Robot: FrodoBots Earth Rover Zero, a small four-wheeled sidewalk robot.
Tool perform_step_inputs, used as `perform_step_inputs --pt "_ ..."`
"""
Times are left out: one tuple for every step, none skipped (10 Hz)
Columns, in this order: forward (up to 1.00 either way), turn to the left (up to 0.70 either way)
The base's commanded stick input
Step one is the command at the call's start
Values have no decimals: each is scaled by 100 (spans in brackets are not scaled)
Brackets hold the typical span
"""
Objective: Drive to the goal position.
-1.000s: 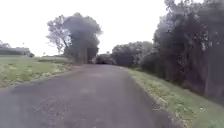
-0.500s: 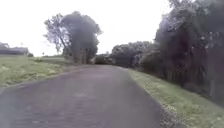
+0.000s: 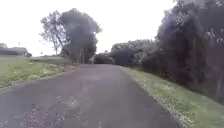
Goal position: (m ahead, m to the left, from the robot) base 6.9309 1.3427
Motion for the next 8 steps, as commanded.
perform_step_inputs --pt "85 0" --pt "85 0" --pt "85 0" --pt "85 0" --pt "85 0" --pt "85 0" --pt "85 0" --pt "85 0"
